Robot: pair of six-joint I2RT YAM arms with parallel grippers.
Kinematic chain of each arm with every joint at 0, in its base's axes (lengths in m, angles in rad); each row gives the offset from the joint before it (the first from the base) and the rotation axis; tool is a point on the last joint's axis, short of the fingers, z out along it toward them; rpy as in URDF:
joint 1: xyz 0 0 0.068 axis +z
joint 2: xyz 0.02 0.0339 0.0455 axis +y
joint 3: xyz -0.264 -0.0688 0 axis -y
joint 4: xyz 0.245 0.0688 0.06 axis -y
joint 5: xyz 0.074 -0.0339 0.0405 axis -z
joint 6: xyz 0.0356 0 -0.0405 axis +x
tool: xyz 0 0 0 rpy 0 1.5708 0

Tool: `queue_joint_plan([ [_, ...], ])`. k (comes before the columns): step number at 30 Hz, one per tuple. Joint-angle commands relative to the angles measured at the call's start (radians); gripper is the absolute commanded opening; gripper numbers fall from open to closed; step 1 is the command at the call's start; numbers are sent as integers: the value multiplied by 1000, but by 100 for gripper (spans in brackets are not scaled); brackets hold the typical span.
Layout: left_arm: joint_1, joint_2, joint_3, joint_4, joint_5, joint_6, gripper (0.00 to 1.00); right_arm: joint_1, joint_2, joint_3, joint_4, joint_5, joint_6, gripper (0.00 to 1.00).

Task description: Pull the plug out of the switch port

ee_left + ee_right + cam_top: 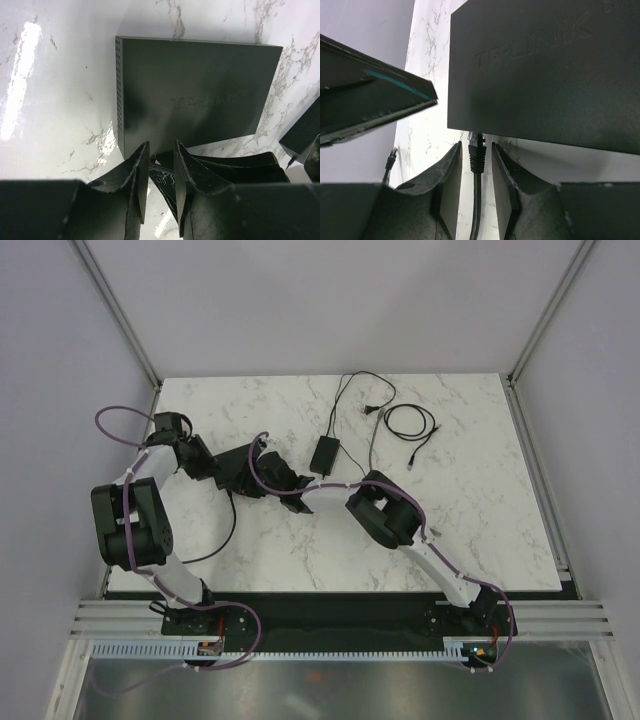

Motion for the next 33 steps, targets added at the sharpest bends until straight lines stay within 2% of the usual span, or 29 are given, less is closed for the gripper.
queue_joint_plan([
  [1, 3, 29, -9, 26, 35, -28, 33, 4, 42, 57, 4, -4, 29, 37],
  [7, 1, 46, -12, 25, 6, -36, 28, 10, 54, 66, 18, 3, 48, 37],
  [13, 1, 47, -17, 22, -10, -39, 27, 9, 71, 88, -4, 8, 64, 34],
  [17, 1, 52, -17, 19, -3, -39, 26, 10, 72, 86, -19, 19, 78, 26],
  [22, 0, 50, -17, 20, 0, -40, 26, 9, 77, 91, -40, 23, 80, 23],
  [25, -3, 52, -17, 19, 1, -39, 26, 9, 81, 88, -51, 23, 97, 17],
  [28, -5, 55, -15, 17, 4, -37, 25, 4, 94, 86, -56, -9, 141, 8],
  [29, -5, 57, -14, 17, 4, -36, 25, 1, 100, 92, -60, -23, 152, 1],
  [33, -6, 63, -12, 19, 10, -33, 24, -7, 111, 122, -128, -47, 166, 0],
])
